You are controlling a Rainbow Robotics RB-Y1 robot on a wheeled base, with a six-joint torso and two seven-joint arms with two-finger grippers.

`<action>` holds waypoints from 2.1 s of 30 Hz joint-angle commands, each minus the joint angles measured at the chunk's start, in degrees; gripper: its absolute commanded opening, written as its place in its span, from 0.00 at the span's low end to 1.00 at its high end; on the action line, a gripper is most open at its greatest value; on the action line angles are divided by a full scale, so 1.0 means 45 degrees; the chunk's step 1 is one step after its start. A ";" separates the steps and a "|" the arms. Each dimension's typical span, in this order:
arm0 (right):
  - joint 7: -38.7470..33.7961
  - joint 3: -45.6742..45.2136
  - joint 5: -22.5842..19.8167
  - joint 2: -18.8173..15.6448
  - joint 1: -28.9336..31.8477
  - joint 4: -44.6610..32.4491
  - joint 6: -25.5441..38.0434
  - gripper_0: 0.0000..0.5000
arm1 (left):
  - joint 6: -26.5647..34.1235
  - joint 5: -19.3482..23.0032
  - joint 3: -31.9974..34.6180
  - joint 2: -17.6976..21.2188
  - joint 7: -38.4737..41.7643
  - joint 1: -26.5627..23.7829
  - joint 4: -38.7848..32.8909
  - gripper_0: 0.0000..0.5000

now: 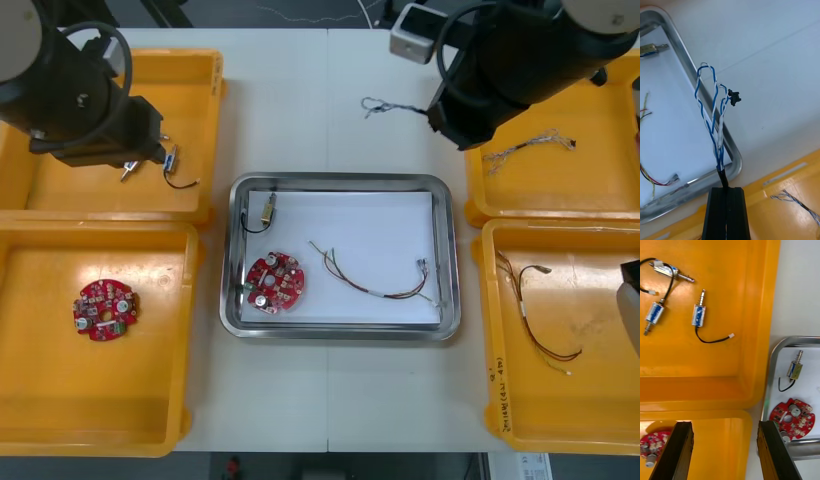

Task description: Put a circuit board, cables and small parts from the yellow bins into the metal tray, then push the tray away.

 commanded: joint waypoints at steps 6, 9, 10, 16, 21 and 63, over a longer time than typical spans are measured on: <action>0.0479 0.1913 0.1033 0.0592 0.1131 -0.1624 0.0040 0.00 | -0.0471 0.0244 0.1429 0.1020 -0.3273 -0.0589 0.1767 1.00; 0.0616 0.2440 0.1405 0.0592 0.1307 -0.1643 0.0040 0.00 | -0.0940 0.0205 0.1449 0.1137 -0.4152 -0.0648 0.2373 1.00; 0.0636 0.2557 0.1502 0.0592 0.1365 -0.1643 0.0040 0.00 | -0.1038 0.0185 0.1468 0.1137 -0.4308 -0.0687 0.2509 1.00; 0.1007 0.3788 0.2869 0.0553 0.2069 -0.1604 -0.0264 0.00 | -0.1936 0.0009 0.1449 0.1157 -0.6125 -0.1156 0.4130 1.00; 0.1202 0.4295 0.3241 0.0514 0.2420 -0.1096 -0.1280 0.00 | -0.2639 -0.0049 0.1449 0.1137 -0.7258 -0.1331 0.5107 1.00; 0.2647 0.4706 0.3494 -0.0306 0.2850 0.0837 -0.3955 1.00 | -0.9046 -0.0870 -0.0504 -0.0679 -0.9543 -0.1370 0.9658 1.00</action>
